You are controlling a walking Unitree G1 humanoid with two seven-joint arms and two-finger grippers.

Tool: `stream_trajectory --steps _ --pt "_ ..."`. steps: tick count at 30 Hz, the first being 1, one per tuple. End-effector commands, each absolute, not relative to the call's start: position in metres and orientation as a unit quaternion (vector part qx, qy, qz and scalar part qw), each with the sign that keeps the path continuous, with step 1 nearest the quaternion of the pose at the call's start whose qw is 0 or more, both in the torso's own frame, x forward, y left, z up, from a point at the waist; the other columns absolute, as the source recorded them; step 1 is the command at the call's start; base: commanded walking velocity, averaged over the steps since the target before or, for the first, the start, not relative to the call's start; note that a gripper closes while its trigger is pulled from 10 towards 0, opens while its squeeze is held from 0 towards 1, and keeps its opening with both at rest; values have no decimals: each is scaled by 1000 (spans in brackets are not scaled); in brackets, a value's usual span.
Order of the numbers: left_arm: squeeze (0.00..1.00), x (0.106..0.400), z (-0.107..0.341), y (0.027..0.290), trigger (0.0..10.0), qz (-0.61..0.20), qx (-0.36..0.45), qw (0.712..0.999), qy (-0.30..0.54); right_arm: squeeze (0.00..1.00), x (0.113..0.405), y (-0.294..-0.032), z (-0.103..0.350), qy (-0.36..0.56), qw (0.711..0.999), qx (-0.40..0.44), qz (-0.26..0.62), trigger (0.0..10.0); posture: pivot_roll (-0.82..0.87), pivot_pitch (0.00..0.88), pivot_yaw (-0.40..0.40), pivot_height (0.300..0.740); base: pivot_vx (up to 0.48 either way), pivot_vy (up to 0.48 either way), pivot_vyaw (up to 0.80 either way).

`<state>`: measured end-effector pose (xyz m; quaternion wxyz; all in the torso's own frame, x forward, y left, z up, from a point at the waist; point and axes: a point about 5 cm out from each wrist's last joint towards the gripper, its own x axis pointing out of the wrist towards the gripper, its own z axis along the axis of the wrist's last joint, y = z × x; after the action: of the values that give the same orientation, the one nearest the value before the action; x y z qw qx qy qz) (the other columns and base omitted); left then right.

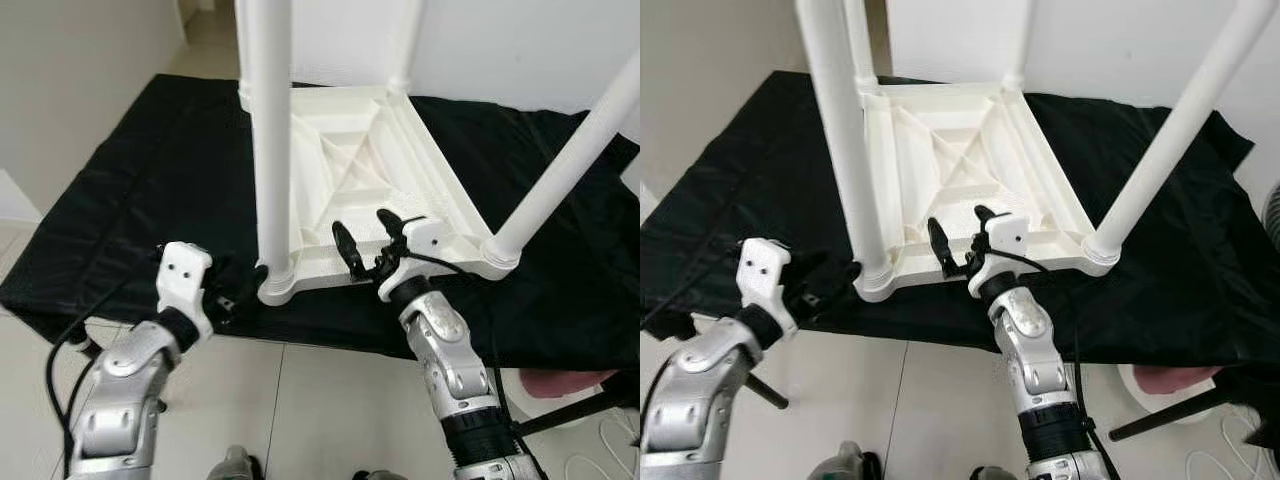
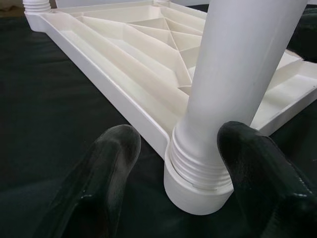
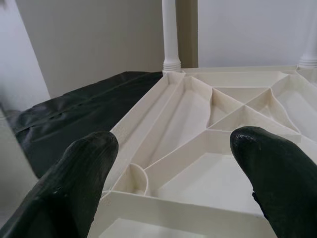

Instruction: Building children table

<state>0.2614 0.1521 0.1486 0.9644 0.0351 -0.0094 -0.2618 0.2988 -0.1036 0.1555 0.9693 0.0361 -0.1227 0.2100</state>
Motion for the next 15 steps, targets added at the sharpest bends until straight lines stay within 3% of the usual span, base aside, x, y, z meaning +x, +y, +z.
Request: stream_trajectory --steps 1,11,15 --pt "0 266 142 153 10000 -217 48 975 3 0 297 -109 155 -126 971 29 201 10000 -26 55 11 740 0 0 0" --pt "0 251 139 176 10000 -241 65 968 25 0 296 -117 153 -124 974 23 186 10000 -33 64 22 740 0 0 0" --pt "0 254 144 197 10000 -196 88 977 20 0 297 -114 153 -122 973 25 192 10000 -21 71 11 740 0 0 0"
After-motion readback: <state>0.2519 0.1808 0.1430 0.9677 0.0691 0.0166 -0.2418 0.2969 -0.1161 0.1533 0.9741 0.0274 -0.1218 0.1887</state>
